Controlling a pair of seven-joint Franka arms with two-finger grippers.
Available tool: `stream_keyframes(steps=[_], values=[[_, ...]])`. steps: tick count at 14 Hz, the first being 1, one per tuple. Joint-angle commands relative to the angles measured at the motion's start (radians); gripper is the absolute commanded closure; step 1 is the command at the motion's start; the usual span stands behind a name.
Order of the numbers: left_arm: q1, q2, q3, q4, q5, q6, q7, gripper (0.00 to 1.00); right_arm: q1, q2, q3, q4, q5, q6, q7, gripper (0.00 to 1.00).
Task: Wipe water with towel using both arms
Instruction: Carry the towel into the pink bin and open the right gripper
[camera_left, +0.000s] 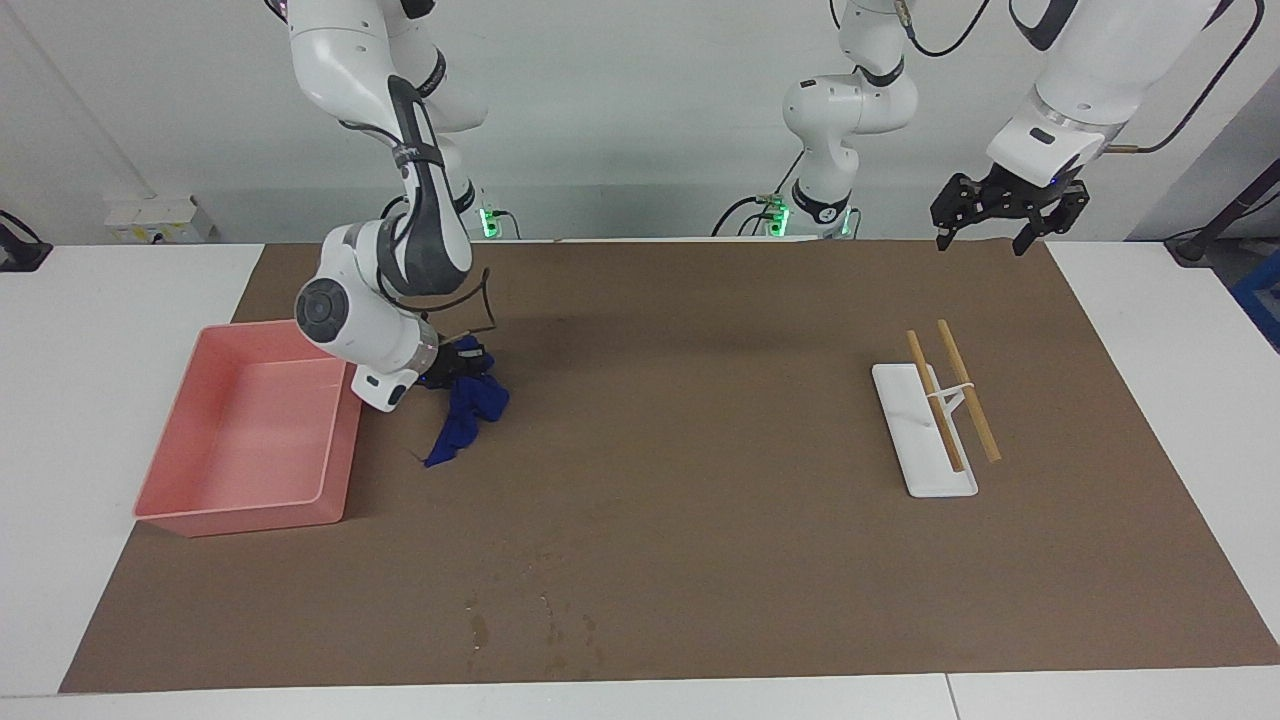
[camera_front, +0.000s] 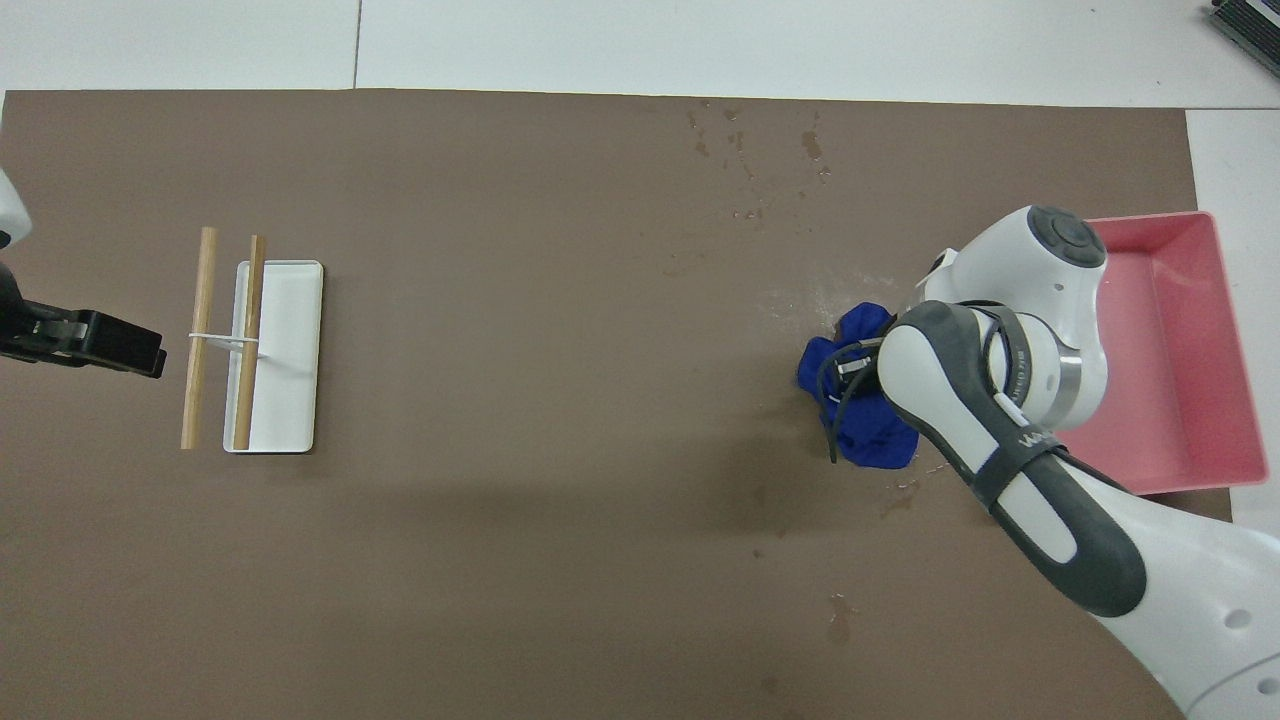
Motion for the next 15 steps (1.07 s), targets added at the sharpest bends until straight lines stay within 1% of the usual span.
stream_keyframes(steps=[1,4,7,9,11,13,15], values=[[0.002,-0.03,0.002,-0.034,-0.004,0.008,-0.01,0.0,-0.01,-0.039,0.013,-0.048,0.03,0.004,-0.023,1.0],[0.002,-0.03,0.002,-0.034,-0.004,0.007,-0.01,0.0,-0.011,-0.056,0.013,-0.036,0.022,0.001,-0.025,1.0],[0.002,-0.03,0.002,-0.034,-0.004,0.007,-0.01,0.0,-0.023,-0.087,0.002,0.039,0.004,-0.095,-0.028,1.0],[0.002,-0.03,0.002,-0.034,-0.004,0.007,-0.01,0.0,-0.037,-0.142,0.004,0.074,-0.096,-0.121,-0.031,1.0],[0.002,-0.03,0.002,-0.034,-0.004,0.008,-0.01,0.0,-0.056,-0.19,0.004,0.096,-0.136,-0.144,-0.039,1.0],[0.002,-0.03,0.002,-0.034,-0.004,0.009,-0.01,0.0,-0.072,-0.213,0.002,0.126,-0.183,-0.154,-0.084,1.0],[0.002,-0.03,0.002,-0.034,-0.004,0.008,-0.01,0.0,-0.111,-0.213,0.004,0.177,-0.271,-0.167,-0.178,1.0]])
